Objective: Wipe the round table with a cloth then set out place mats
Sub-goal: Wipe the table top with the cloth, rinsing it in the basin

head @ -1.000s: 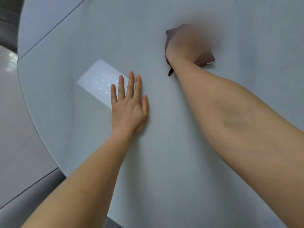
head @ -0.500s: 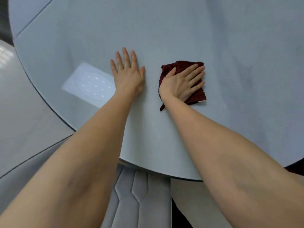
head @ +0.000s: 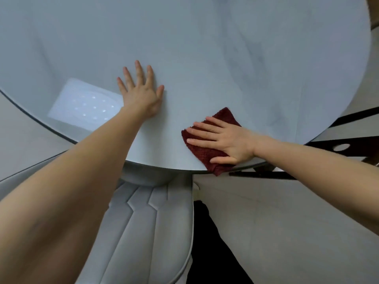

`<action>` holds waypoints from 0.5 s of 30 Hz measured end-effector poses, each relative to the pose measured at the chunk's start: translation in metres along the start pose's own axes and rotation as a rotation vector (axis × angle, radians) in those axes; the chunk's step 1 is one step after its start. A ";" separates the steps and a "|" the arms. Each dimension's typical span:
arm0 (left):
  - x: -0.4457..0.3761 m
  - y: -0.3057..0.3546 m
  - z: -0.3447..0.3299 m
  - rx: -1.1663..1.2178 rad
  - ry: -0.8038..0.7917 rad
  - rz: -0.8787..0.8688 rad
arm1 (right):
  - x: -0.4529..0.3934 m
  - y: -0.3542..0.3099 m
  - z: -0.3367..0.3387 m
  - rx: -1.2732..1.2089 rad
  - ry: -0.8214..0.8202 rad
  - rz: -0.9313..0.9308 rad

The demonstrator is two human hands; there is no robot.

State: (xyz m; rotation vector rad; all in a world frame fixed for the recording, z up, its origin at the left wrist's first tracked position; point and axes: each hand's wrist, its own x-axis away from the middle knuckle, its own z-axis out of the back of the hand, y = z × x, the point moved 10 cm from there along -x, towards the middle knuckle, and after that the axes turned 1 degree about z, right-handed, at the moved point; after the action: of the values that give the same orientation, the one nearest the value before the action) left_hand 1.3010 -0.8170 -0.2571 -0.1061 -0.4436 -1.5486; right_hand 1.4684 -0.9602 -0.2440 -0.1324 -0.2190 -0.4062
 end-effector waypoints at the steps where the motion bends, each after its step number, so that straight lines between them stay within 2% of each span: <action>1: -0.001 0.004 0.001 0.001 0.012 -0.002 | 0.001 0.003 0.000 0.010 -0.019 0.085; 4: -0.012 0.021 0.008 -0.016 0.058 -0.027 | -0.008 0.016 0.004 0.031 -0.019 0.295; 8: -0.045 0.048 0.020 0.070 0.076 -0.013 | -0.029 0.064 0.014 0.016 0.036 0.273; 12: -0.076 0.052 0.015 0.166 0.080 0.135 | -0.055 0.132 0.023 0.007 0.066 0.246; 15: -0.083 0.055 0.020 0.172 0.203 0.232 | -0.076 0.181 0.033 0.015 0.064 0.339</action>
State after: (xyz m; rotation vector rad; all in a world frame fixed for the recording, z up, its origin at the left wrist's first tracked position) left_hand 1.3538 -0.7306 -0.2556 0.1281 -0.3864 -1.2728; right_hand 1.4678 -0.7613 -0.2456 -0.1390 -0.1327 -0.0714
